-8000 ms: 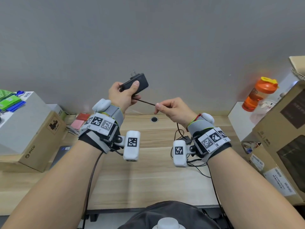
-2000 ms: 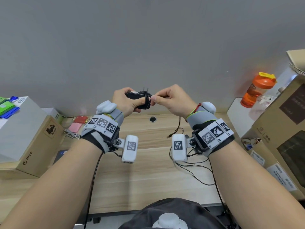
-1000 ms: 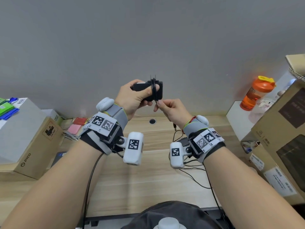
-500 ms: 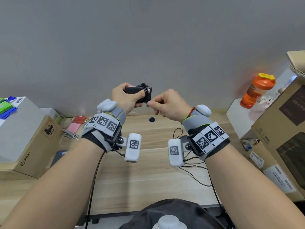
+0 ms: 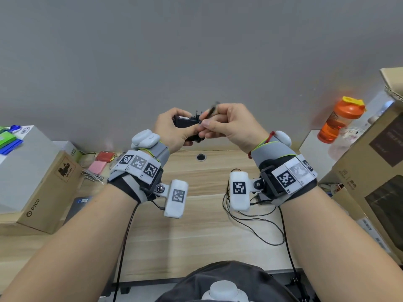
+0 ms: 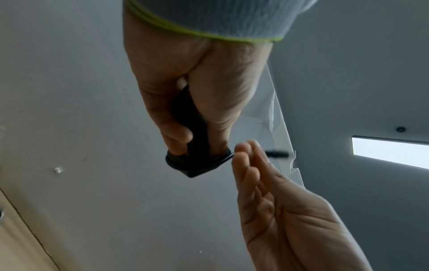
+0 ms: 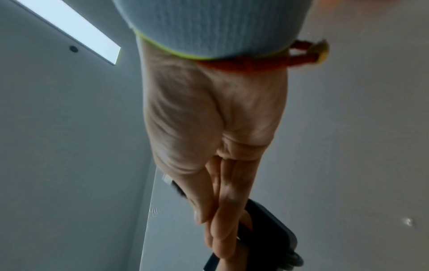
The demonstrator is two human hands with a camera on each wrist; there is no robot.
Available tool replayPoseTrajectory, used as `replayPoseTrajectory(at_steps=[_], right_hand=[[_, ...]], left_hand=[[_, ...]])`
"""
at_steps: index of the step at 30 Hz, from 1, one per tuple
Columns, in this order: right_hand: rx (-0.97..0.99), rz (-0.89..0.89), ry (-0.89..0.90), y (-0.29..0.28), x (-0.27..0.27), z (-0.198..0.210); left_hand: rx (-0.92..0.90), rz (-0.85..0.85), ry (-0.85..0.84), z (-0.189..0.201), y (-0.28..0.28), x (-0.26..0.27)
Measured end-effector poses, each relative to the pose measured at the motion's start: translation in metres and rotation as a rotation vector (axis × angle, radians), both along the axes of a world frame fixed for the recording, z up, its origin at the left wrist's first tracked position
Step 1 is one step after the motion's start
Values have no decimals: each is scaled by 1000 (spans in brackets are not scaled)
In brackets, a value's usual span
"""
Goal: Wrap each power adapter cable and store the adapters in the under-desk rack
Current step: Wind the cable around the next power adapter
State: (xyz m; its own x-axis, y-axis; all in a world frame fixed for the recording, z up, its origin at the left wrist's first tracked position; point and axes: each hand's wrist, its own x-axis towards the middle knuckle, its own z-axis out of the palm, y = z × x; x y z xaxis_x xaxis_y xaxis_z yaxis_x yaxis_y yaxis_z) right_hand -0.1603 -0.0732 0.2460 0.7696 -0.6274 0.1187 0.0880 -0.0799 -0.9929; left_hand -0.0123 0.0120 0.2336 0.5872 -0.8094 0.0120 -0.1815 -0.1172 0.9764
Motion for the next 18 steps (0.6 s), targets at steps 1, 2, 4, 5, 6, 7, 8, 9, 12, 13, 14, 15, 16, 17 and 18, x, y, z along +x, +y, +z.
replayPoseTrajectory(at_steps=[1, 2, 4, 5, 6, 7, 8, 9, 12, 13, 14, 15, 16, 17, 18], right_hand=[[4, 3, -13, -1, 0, 0], [-6, -10, -18, -1, 1, -1], [-72, -69, -13, -2, 2, -3], [-101, -99, -5, -1, 3, -4], [-116, -120, 3, -1, 4, -5], [-119, -126, 7, 0, 5, -5], [-118, -123, 9, 2, 6, -5], [-114, -116, 13, 3, 6, -5], [-111, -130, 78, 5, 8, -7], [-112, -137, 114, 5, 8, -8], [-111, -140, 152, 5, 9, -9], [-104, -140, 184, 4, 10, -10], [-96, -143, 210, 4, 11, -11], [-88, -150, 228, 4, 12, -11], [-81, -161, 241, 3, 13, -11]], left_hand=[[-2, -18, 17, 0, 0, 0], [-3, -37, 37, 1, 0, -1], [-4, -62, 85, 1, 0, -1], [-5, -66, 106, 1, -1, -1], [-5, -65, 125, 2, -1, -1], [-2, -55, 142, 2, -2, -1], [0, -40, 166, 2, -3, -1], [-1, -27, 197, 2, -4, 1], [-20, -3, 304, 3, -8, 2], [-31, 1, 328, 4, -8, 2], [-45, -1, 346, 6, -9, 0], [-60, -4, 360, 8, -9, -1], [-74, -4, 370, 9, -9, -2], [-83, 2, 374, 10, -10, -3], [-87, 9, 376, 11, -10, -3]])
